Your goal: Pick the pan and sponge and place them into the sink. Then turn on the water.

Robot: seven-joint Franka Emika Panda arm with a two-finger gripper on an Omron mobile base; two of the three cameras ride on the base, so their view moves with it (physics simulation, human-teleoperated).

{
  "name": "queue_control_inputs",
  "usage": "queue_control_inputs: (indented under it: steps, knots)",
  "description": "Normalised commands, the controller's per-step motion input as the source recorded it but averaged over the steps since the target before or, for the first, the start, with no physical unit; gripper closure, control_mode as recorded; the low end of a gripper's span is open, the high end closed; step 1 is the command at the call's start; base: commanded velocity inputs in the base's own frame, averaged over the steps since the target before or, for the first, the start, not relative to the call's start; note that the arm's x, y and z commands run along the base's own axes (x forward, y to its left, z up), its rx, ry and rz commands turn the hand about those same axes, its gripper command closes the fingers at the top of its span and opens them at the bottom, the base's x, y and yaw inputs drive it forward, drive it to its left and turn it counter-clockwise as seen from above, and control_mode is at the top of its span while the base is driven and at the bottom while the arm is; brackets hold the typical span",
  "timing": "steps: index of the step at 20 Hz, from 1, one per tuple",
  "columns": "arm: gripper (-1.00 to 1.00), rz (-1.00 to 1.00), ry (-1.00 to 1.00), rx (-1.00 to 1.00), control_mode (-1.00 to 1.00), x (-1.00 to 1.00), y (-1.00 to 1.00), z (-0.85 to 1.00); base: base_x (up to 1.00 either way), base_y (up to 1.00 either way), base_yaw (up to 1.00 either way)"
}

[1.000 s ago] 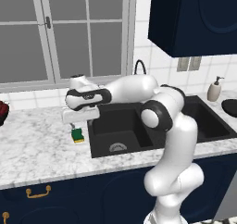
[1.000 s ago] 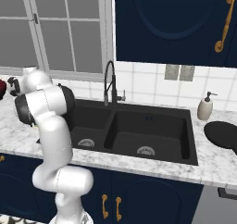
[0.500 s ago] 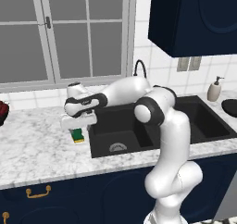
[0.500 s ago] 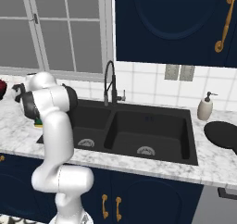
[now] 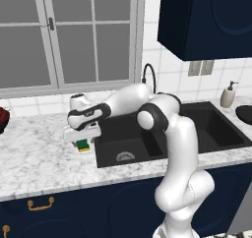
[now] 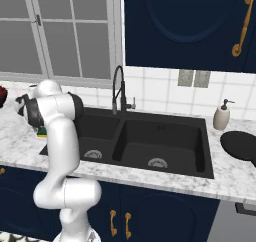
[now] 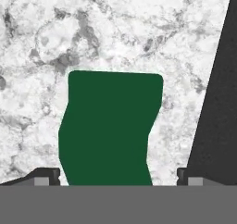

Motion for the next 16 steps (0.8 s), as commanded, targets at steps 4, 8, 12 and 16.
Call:
queue_control_inputs:
  steps: [4, 8, 12, 16]
  knots:
    - [-1.00, 0.00, 0.02, 0.00, -1.00, 0.01, 0.02, -0.36, 0.00, 0.00, 0.00]
    - [-1.00, 0.00, 0.00, 0.00, -1.00, 0.00, 0.00, -0.25, 0.00, 0.00, 0.00]
    - [1.00, 0.00, 0.02, -0.01, -1.00, 0.00, 0.00, -0.03, 0.00, 0.00, 0.00]
    - [1.00, 0.01, 0.01, 0.00, -1.00, -0.04, -0.08, 0.00, 0.00, 0.00, 0.00]
